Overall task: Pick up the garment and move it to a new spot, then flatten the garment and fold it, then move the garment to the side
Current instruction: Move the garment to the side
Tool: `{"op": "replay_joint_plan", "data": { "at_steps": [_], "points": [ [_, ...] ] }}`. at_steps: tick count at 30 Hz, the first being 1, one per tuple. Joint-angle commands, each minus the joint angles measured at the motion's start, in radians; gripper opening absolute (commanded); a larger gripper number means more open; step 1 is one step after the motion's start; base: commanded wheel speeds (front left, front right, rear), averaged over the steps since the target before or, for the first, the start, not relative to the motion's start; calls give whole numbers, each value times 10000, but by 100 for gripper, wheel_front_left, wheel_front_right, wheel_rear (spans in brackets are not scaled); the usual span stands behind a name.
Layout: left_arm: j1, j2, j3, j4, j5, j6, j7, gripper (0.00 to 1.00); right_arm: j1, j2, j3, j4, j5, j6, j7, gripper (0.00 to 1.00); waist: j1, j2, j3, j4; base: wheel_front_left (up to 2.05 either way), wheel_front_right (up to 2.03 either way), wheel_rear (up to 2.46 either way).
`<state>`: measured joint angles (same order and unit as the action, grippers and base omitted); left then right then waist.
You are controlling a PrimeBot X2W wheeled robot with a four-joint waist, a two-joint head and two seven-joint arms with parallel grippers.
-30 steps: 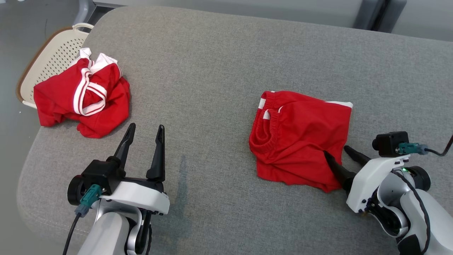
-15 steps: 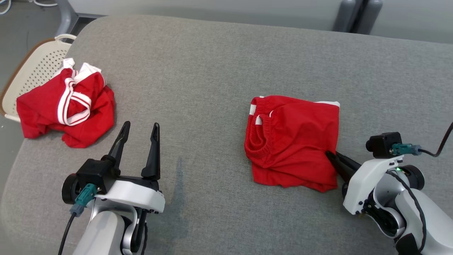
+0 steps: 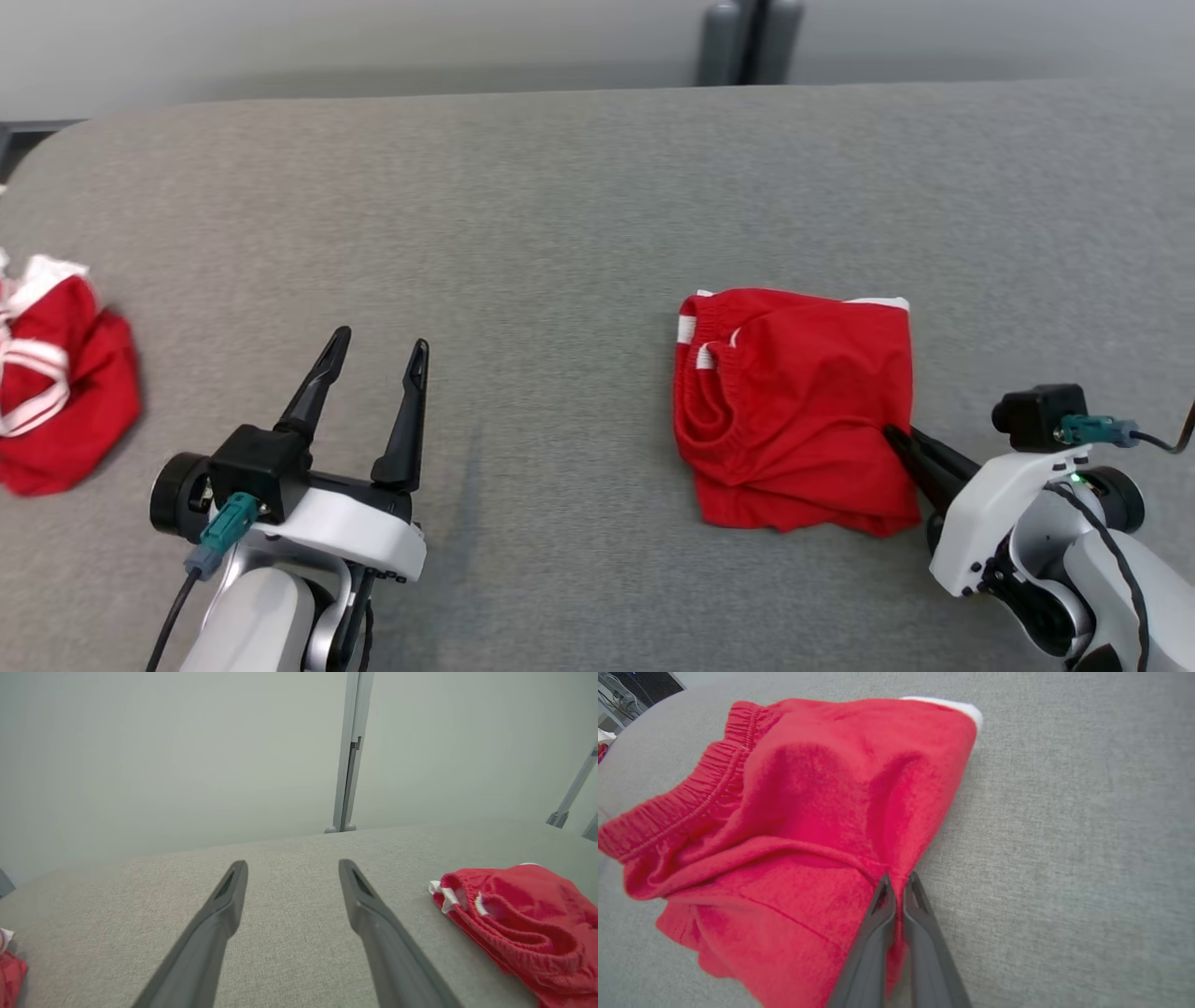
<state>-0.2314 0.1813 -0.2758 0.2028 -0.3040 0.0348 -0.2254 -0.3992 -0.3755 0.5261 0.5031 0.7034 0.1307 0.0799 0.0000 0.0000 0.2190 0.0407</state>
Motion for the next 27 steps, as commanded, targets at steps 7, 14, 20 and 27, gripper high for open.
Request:
{"op": "replay_joint_plan", "data": {
  "at_steps": [7, 14, 20, 27],
  "points": [
    [-330, 394, -192, -741, 293, -61, 480, 100, -984, -230, 338, 210, 189, 0, -680, 0, 0, 0, 895, -1585, 0, 0, 0],
    [-871, 695, -492, -1500, 589, -241, 1009, 100, -2348, -693, 619, 1026, 499, 0, -1543, 0, 0, 0, 1705, -2377, 0, 0, 0],
    [-1506, 837, -798, -2024, 821, -459, 1388, 100, -3237, -1614, 590, 2111, 774, 0, -2171, 0, 0, 0, 2290, -2643, 0, 0, 0],
    [-1851, 958, -993, -2442, 1030, -497, 1686, 100, -3989, -2158, 283, 3240, 1089, 0, -2706, 0, 0, 0, 2690, -2802, 0, 0, 0]
  ]
}}
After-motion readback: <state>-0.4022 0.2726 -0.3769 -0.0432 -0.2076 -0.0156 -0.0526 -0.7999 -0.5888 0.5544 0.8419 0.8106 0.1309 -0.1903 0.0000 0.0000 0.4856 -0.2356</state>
